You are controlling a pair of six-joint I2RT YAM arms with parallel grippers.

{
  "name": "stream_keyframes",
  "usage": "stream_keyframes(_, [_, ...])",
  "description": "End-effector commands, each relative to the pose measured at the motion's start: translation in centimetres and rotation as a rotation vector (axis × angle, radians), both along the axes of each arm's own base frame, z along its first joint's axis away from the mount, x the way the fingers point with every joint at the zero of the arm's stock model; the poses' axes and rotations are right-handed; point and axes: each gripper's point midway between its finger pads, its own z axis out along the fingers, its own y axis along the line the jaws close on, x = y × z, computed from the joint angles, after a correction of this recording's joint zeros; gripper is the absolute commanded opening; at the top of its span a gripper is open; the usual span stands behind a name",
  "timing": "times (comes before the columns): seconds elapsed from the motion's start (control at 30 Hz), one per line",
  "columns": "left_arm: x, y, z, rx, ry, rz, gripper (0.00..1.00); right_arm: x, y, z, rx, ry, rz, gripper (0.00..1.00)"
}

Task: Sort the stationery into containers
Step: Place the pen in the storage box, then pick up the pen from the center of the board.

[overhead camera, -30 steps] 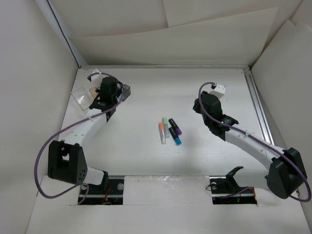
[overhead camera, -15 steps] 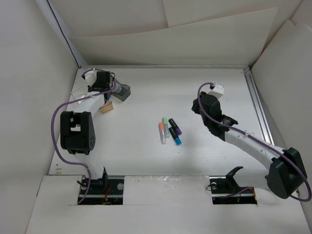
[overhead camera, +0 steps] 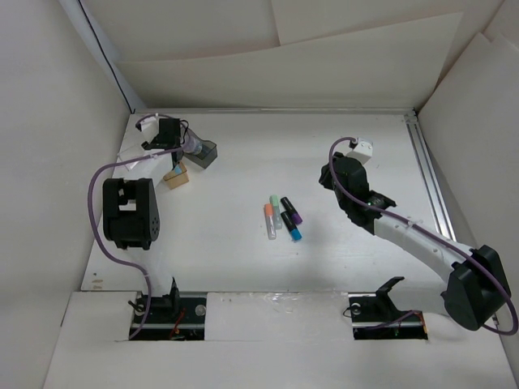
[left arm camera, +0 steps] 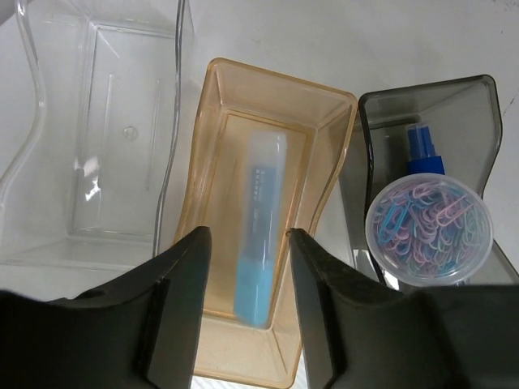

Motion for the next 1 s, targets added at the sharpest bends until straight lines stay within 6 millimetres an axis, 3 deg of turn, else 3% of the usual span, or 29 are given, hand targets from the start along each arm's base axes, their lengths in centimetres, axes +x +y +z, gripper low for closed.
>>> stream_keyframes(0.0, [1.2,0.1,3.4,0.019,-0.074,-0.009,0.4,0.7,1.0,3.0,0.044,-0.075,0.015,0.32])
stream_keyframes(0.03, [1.0,0.0,3.0,0.014,-0.065,-0.016,0.48,0.7,1.0,3.0,0.044,-0.075,0.015,0.32])
stream_keyframes(0.17, [1.0,-0.7,6.4,0.003,-0.155,-0.034,0.48,0.7,1.0,3.0,0.044,-0.075,0.015,0.32])
stream_keyframes(0.23, [1.0,-2.8,9.2,-0.005,-0.231,-0.078,0.45,0.7,1.0,3.0,0.044,-0.075,0.015,0.32])
stream_keyframes(0.27, [0.8,-4.0,9.6,-0.015,-0.246,-0.109,0.4,0.7,1.0,3.0,0.044,-0.075,0.015,0.32])
stream_keyframes(0.3, [0.2,-6.9,11.0,-0.019,-0.273,-0.174,0.32,0.7,1.0,3.0,0.044,-0.075,0.015,0.32])
stream_keyframes(0.4, [-1.2,-12.9,11.3,-0.056,-0.296,-0.302,0.18,0.8,0.8,3.0,0.033,-0.077,0.009,0.27])
stream_keyframes(0.43, [-2.6,-17.3,10.3,-0.083,-0.281,-0.398,0.14,0.8,0.8,3.0,0.033,-0.077,0.009,0.25])
stream_keyframes(0.53, [-5.5,-23.5,8.5,-0.141,-0.257,-0.529,0.03,0.7,0.6,3.4,0.035,-0.086,0.001,0.07])
stream_keyframes(0.57, [-7.6,-26.6,7.0,-0.15,-0.225,-0.614,0.03,0.7,0.6,3.4,0.035,-0.086,0.001,0.02])
stream_keyframes(0.67, [-11.4,-31.4,4.4,-0.177,-0.161,-0.731,0.05,0.7,0.6,3.4,0.035,-0.086,0.001,0.0])
stream_keyframes(0.8, [-15.7,-33.2,0.0,-0.134,-0.04,-0.778,0.16,0.7,0.6,3.4,0.035,-0.086,0.001,0.1])
stream_keyframes(0.97, [-18.2,-34.4,-2.3,-0.148,0.01,-0.816,0.32,0.7,0.6,3.4,0.035,-0.086,0.001,0.23])
